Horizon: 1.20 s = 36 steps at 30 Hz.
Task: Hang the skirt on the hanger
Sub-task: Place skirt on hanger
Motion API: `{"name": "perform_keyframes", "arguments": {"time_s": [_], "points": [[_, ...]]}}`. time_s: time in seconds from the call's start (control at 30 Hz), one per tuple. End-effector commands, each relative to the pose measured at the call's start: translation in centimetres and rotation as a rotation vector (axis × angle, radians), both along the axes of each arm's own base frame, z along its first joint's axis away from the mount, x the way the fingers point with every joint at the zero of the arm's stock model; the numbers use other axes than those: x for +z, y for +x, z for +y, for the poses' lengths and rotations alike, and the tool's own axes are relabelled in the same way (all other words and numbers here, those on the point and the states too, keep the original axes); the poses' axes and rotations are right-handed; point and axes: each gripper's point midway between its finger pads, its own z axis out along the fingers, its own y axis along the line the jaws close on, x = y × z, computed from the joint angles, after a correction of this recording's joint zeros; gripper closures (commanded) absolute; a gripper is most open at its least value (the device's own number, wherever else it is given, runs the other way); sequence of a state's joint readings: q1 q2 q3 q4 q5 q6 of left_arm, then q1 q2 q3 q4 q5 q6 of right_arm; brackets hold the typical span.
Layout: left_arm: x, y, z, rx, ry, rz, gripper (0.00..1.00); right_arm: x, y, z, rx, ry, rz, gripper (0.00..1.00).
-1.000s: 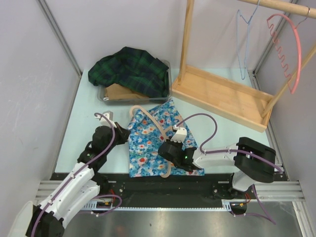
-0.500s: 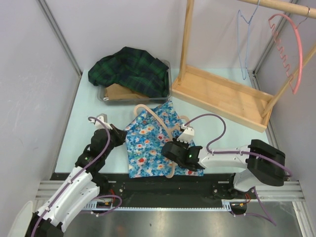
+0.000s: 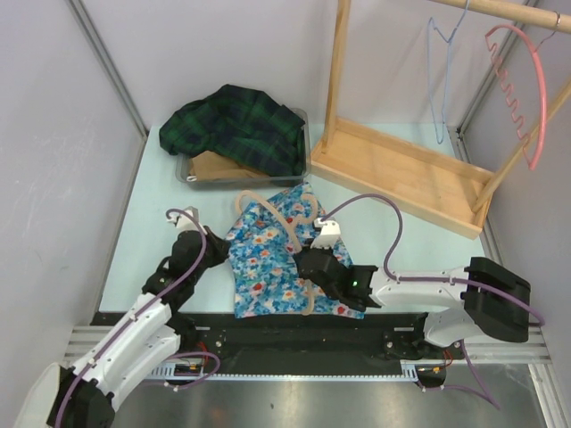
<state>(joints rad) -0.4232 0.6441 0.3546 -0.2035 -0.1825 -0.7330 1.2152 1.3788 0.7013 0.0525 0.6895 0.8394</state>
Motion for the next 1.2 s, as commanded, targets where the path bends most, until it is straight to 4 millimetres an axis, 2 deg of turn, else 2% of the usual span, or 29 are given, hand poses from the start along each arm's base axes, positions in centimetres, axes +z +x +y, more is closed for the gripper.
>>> {"name": "perform_keyframes", "arguments": {"time_s": [0.0,0.03,0.1,0.13,0.2,0.23,0.3,0.33,0.37,0.43,0.47,0.5,0.6,0.77,0.9,0.93,1.03,1.17], "points": [[0.2,0.8,-0.3,0.002,0.002,0.008,1.00,3.7,1.3,2.3,0.144,0.034,-0.150,1.00],[0.2,0.9,-0.5,-0.006,0.001,0.008,1.00,3.8,0.5,3.6,0.226,0.059,-0.141,1.00],[0.3,1.1,-0.8,-0.019,-0.002,0.003,1.00,3.5,-0.7,4.8,0.319,0.051,-0.140,0.95],[0.2,1.1,-1.0,-0.028,-0.005,0.005,1.00,3.1,-1.0,4.9,0.331,0.048,-0.131,0.83],[0.7,1.2,-1.3,-0.039,-0.012,-0.015,1.00,2.1,-1.3,5.3,0.354,0.038,-0.106,0.73],[0.8,1.2,-1.4,-0.046,-0.013,-0.017,1.00,1.9,-1.4,5.5,0.362,0.042,-0.103,0.61],[0.7,1.2,-1.4,-0.051,-0.008,-0.013,1.00,1.2,-1.4,6.1,0.395,0.045,-0.090,0.54],[0.6,1.2,-1.4,-0.055,-0.006,-0.012,1.00,1.6,-1.1,6.5,0.402,0.070,-0.099,0.47],[0.5,1.1,-1.5,-0.058,-0.010,-0.008,1.00,0.8,-0.9,6.8,0.416,0.066,-0.085,0.46],[0.1,0.9,-1.5,-0.058,-0.012,0.001,1.00,0.6,-0.1,7.3,0.430,0.096,-0.073,0.42],[0.1,0.8,-1.5,-0.062,-0.015,0.002,1.00,0.1,0.1,7.5,0.434,0.102,-0.059,0.41],[-0.1,0.6,-1.5,-0.062,-0.016,0.004,1.00,-1.1,0.2,7.7,0.450,0.095,-0.028,0.41],[-0.3,0.4,-1.5,-0.065,-0.016,0.009,1.00,-1.6,1.3,8.1,0.456,0.113,-0.030,0.41],[-0.5,0.2,-1.4,-0.067,-0.008,0.018,1.00,-0.2,2.5,9.0,0.471,0.204,-0.059,0.54],[-0.4,0.1,-1.4,-0.067,-0.010,0.020,1.00,-1.0,3.4,9.1,0.470,0.256,-0.010,0.48],[-0.5,0.1,-1.3,-0.066,-0.006,0.023,1.00,-1.4,3.5,8.9,0.462,0.251,0.003,0.44],[-0.6,0.0,-1.2,-0.067,0.002,0.029,1.00,-2.8,4.0,8.6,0.446,0.206,0.042,0.39],[-1.0,-0.1,-1.2,-0.065,0.004,0.036,1.00,-4.1,4.6,8.1,0.422,0.179,0.076,0.38]]}}
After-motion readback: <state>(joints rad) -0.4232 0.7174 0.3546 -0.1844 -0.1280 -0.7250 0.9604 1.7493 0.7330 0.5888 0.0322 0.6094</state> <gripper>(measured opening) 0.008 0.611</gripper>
